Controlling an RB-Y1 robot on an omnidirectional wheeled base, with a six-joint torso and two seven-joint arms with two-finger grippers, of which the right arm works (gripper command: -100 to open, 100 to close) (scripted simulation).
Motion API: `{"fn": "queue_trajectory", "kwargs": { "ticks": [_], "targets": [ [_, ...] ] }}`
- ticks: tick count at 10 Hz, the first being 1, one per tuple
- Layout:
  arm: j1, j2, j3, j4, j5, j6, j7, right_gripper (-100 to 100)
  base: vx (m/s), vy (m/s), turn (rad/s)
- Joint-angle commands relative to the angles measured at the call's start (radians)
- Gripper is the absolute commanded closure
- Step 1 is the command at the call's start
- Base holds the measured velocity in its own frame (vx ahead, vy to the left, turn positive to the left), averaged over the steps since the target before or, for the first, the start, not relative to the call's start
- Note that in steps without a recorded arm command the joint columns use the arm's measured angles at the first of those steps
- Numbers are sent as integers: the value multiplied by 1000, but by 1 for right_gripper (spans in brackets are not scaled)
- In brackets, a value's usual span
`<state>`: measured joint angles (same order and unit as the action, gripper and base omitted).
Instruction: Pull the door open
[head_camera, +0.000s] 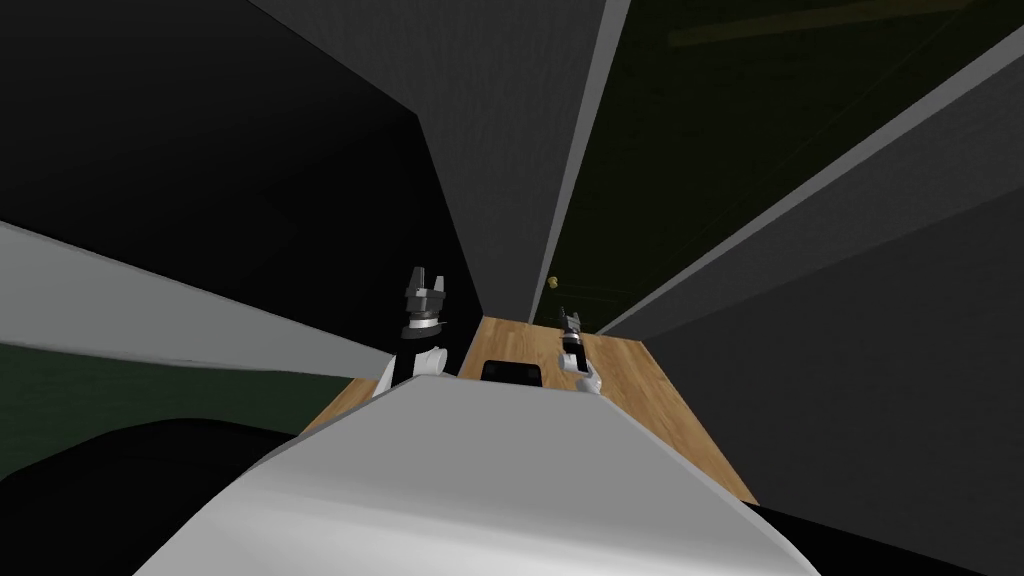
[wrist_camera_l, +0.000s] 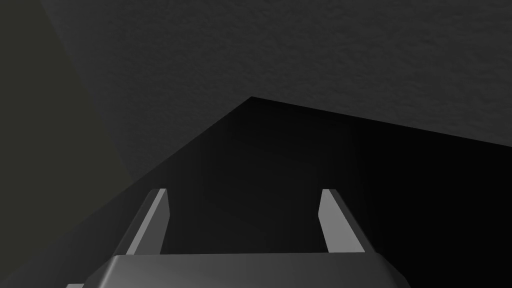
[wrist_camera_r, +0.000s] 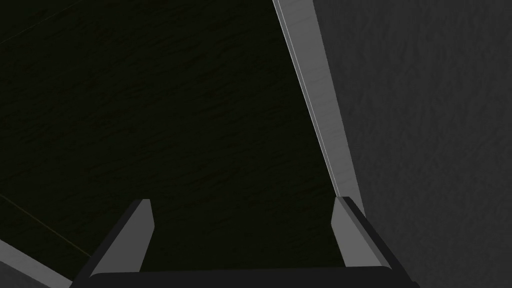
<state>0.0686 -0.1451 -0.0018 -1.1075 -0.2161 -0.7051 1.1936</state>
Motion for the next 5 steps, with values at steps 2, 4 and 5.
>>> {"fn": "queue_trajectory", "kwargs": {
  "ticks": [2,4,5],
  "targets": [
    [-27,-4,2,74,-9,-18,71,-100,102,-9,55],
    [-46,-8,3,129,-16,-29,119,-100,96,-1,52],
    [-55,-9,4,155,-19,-34,143,-100,94,-8,54]
  ]
}}
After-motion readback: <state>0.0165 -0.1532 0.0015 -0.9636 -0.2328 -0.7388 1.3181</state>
